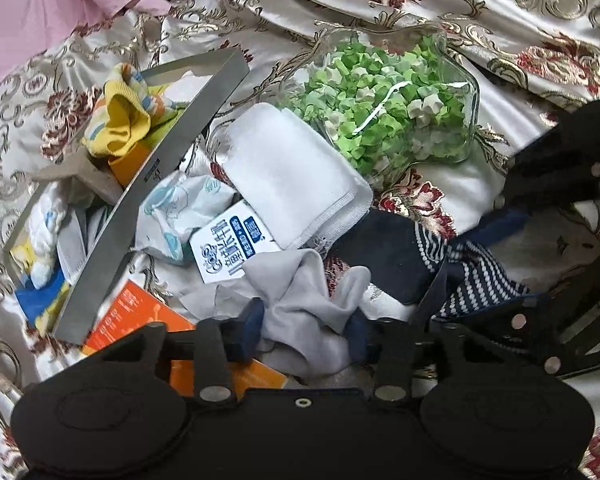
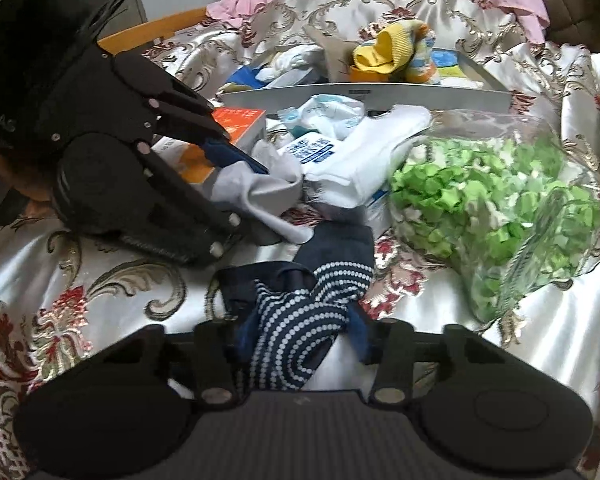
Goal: Organize soft objects
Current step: 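Grasp the grey sock with the left tool while the right tool grasps the navy striped sock, then lift the grey sock and navy striped sock and carry both toward the tray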
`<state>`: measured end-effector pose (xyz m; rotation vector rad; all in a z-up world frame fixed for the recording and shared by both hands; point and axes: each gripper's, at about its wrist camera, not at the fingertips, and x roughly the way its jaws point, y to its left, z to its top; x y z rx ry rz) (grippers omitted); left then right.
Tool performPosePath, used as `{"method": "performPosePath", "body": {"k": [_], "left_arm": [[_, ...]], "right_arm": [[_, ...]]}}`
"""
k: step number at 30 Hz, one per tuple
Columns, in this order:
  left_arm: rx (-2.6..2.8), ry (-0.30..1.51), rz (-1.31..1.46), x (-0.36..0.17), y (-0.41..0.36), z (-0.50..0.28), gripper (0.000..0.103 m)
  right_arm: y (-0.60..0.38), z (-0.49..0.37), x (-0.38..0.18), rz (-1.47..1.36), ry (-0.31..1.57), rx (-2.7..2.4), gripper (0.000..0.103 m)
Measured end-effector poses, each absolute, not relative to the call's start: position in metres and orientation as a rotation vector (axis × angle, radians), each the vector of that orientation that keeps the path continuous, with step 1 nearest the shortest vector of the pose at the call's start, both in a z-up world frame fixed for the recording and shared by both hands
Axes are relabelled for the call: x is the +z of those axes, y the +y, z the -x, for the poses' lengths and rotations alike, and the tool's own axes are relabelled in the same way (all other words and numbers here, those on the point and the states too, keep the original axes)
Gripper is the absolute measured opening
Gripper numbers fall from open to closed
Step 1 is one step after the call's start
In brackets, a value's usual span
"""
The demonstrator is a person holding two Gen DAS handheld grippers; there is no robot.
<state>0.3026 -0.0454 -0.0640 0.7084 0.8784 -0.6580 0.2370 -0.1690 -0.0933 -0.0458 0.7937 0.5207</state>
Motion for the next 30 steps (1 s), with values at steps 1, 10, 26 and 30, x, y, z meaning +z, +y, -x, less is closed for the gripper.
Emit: {"method": "performPosePath", "body": {"k": [1,10,26,30], "left_arm": [[-0.658,0.887,-0.695,-0.064,-0.045,-0.302,0.034],[-0.662,0.884,-0.530,-0.052,-0.036,-0.281,0.012],[-0.516,0.630,-0.086,-0.001,-0.007,-0.221,0.012],[-0.510,0.594,-0.025,0.006,-0.004,-0.218,0.012]], "right_arm": [[-0.169,-0.237,-0.093,0.036,0.798,0.528,0.035],[-0.171,-0.226,-0.082,0.016,0.771,0.535,0.013],[-0.198,-0.184,-0.032,-0.097,0.499,0.478,0.013],[-0.203,-0.180,-0.021,-0.121,0.438,0.453,0.013]]}}
